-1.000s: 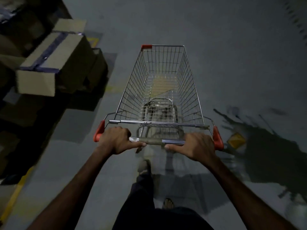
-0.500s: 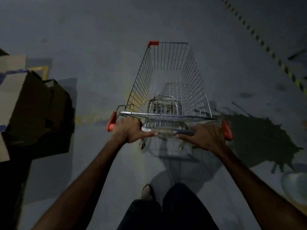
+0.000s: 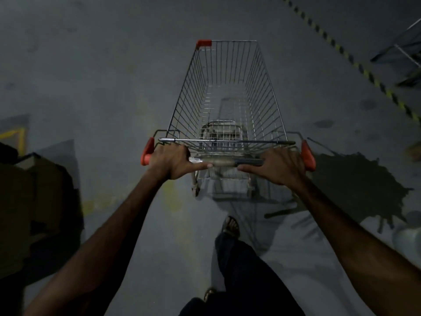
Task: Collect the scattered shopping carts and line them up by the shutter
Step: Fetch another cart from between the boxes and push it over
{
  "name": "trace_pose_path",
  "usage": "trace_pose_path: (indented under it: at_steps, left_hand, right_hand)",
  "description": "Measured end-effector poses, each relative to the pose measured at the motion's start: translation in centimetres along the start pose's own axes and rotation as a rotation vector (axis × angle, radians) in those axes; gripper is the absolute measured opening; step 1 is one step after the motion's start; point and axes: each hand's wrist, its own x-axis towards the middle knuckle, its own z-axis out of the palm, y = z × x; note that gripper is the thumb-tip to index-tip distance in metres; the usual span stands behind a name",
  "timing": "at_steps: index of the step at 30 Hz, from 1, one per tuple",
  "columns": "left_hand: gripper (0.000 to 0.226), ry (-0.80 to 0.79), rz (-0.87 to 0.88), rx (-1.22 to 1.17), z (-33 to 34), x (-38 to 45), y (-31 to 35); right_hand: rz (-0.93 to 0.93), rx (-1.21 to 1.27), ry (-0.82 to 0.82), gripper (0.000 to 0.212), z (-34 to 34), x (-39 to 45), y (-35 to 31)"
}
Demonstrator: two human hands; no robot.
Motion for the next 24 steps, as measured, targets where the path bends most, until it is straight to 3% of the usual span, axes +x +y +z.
trace_pose_path:
  at_steps: [5,13,18,24]
  left_hand:
    - [0.102,0.024,0.058,-0.002,-1.7,8.6,-2.0]
    - [0.108,0.041,0.13,0.016,-4.4,21.4,-3.6]
    - [0.101,0.066,0.186,0.021,-6.6,29.7,-4.3]
    - [0.091,0.083,0.259,0.06,-9.3,41.0,-5.7]
  right_hand:
    - [0.012,0.033,-0.036,0.085,-2.6,6.8,0.8]
    - [0.049,0.069,-0.051,0.091,-4.2,18.2,3.8]
    - [0.101,0.078,-0.012,0.103,-4.4,25.7,6.5]
    - [0.207,0.12,-0.032,0.098,-5.8,34.4,8.3]
